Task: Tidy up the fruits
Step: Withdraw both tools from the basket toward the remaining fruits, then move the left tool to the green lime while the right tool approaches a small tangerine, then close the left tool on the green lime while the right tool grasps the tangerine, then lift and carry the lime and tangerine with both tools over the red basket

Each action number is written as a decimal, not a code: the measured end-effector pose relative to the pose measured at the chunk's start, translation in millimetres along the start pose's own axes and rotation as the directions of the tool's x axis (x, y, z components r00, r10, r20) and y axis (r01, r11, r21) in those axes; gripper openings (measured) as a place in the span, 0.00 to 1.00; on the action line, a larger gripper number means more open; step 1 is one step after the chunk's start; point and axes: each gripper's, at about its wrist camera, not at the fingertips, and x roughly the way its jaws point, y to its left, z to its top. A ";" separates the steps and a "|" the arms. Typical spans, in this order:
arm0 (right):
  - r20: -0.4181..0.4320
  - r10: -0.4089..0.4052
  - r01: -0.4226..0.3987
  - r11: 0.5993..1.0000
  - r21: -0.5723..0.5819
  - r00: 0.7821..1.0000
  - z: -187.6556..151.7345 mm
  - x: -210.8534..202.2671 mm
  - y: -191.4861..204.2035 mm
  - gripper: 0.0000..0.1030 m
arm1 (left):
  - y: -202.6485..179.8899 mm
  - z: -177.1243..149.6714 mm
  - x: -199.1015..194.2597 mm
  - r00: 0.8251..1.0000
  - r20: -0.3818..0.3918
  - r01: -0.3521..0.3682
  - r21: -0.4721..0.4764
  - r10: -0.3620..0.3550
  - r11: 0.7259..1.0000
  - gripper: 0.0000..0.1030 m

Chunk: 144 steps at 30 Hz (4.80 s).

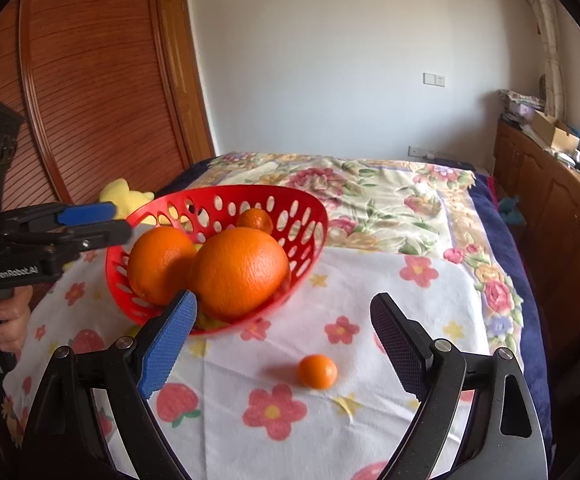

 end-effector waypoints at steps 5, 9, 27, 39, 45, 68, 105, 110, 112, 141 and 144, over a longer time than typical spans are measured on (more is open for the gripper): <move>-0.008 -0.027 0.027 1.000 0.011 1.000 -11.3 -8.3 -5.7 0.88 | 8.9 -13.1 -13.6 1.000 0.008 -0.005 -0.024 0.005 1.000 0.57; -0.014 -0.048 0.048 0.999 0.024 0.999 -21.1 -12.6 -12.0 0.88 | 11.8 -27.3 -20.3 1.000 0.006 -0.021 -0.033 0.021 0.999 0.57; -0.069 -0.092 0.095 0.994 0.052 0.993 -54.2 -9.9 -26.5 0.83 | 9.0 -75.3 -14.2 0.999 -0.045 -0.020 -0.033 0.019 0.999 0.57; -0.113 -0.095 0.102 0.993 0.057 0.989 -63.6 6.9 -25.8 0.81 | 1.0 -101.9 16.5 0.996 -0.093 -0.007 -0.056 0.001 0.998 0.59; -0.127 -0.090 0.097 0.994 0.053 0.988 -65.5 12.3 -24.7 0.81 | -1.6 -109.9 26.1 0.994 -0.113 -0.010 -0.045 0.005 0.999 0.59; -0.253 -0.055 0.074 0.995 0.066 0.966 -67.1 69.6 -36.0 0.63 | -11.1 -108.8 35.5 0.990 -0.140 0.018 -0.028 -0.022 0.999 0.61; -0.240 0.010 0.008 0.997 0.074 0.971 -71.5 69.8 -26.7 0.32 | -29.8 -99.8 58.8 0.981 -0.179 0.073 -0.022 -0.075 0.997 0.50; -0.221 0.017 0.002 0.997 0.083 0.975 -73.2 56.6 -24.8 0.32 | -31.6 -103.3 54.4 0.980 -0.185 0.069 -0.025 -0.072 0.997 0.50; -0.214 0.018 0.000 0.996 0.084 0.977 -73.0 52.6 -23.7 0.32 | -31.5 -104.5 52.1 0.980 -0.188 0.067 -0.024 -0.071 0.997 0.50; -0.056 0.071 -0.071 0.997 0.006 0.996 -11.3 0.7 8.2 0.32 | -9.1 -60.9 -36.9 0.997 -0.015 0.082 -0.003 -0.082 0.997 0.50; -0.049 0.088 -0.089 0.996 -0.020 0.995 3.0 7.1 16.0 0.33 | -1.3 -52.5 -34.7 0.997 -0.003 0.073 -0.001 -0.073 0.997 0.50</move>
